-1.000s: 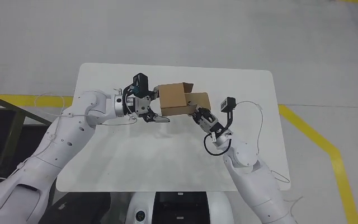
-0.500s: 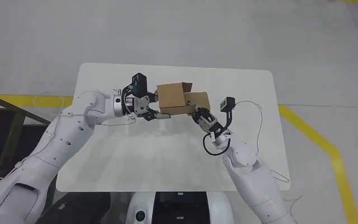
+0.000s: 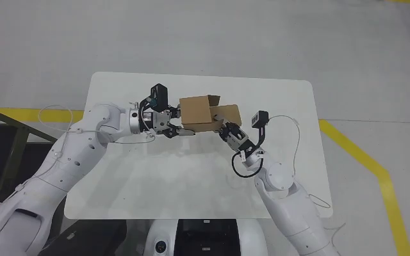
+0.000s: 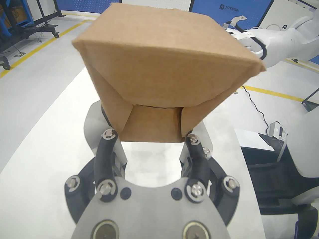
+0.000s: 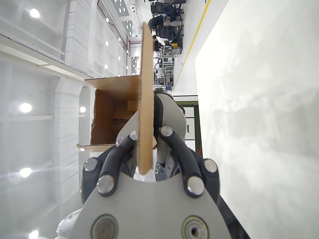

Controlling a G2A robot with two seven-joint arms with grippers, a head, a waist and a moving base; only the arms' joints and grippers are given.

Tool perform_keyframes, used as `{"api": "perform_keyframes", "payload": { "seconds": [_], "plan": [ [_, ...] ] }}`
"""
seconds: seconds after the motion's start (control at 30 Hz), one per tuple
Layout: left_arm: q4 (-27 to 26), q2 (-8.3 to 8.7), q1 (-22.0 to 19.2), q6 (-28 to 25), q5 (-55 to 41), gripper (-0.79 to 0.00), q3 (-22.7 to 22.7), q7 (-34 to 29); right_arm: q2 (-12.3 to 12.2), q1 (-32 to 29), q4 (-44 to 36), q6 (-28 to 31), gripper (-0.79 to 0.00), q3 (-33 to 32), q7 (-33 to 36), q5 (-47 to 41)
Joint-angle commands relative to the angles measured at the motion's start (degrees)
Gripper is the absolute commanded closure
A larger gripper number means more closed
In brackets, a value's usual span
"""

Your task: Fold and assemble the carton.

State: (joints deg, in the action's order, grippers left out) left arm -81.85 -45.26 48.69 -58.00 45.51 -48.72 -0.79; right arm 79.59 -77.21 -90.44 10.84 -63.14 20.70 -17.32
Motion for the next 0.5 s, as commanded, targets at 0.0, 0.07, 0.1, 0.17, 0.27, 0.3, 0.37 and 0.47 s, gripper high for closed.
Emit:
{"api": "perform_keyframes", "payload": {
  "seconds": [0.0, 0.07, 0.1, 0.17, 0.27, 0.3, 0.37, 0.47],
  "plan": [
    [-0.1, 0.11, 0.0, 0.0, 0.1, -0.440, 0.1, 0.2, 0.0, -0.1, 0.0, 0.1, -0.566, -0.3, 0.0, -0.3],
    [-0.1, 0.23, 0.0, 0.0, 0.2, -0.437, 0.3, 0.3, -0.2, -0.4, -0.1, 0.4, -0.616, -1.1, -0.1, -0.7],
    [-0.2, 0.31, 0.0, 0.0, 0.2, -0.437, 0.3, 0.5, -0.2, -0.5, -0.2, 0.6, -0.643, -1.7, 0.0, -1.0],
    [-0.1, 0.49, 0.1, 0.0, 0.4, -0.440, 0.4, 0.6, -0.5, -1.1, -0.5, 1.0, -0.686, -3.4, 0.4, -2.0],
    [0.0, 0.84, 0.2, 0.0, 0.7, -0.416, 0.4, 1.0, -1.1, -2.2, -1.2, 2.2, -0.702, -7.3, 1.9, -3.4],
    [0.1, 0.97, 0.3, 0.0, 0.8, -0.416, 0.3, 1.1, -1.4, -2.6, -1.6, 2.5, -0.686, -8.7, 2.8, -3.7],
    [0.3, 1.23, 0.4, 0.0, 1.1, -0.409, 0.3, 1.2, -2.0, -3.3, -2.4, 3.0, -0.554, -11.2, 6.0, -3.8],
    [0.2, 1.58, 0.6, 0.0, 1.5, -0.406, 0.5, 1.4, -3.0, -3.0, -2.7, 1.4, -0.012, -14.6, 13.2, -2.3]
  ]
}}
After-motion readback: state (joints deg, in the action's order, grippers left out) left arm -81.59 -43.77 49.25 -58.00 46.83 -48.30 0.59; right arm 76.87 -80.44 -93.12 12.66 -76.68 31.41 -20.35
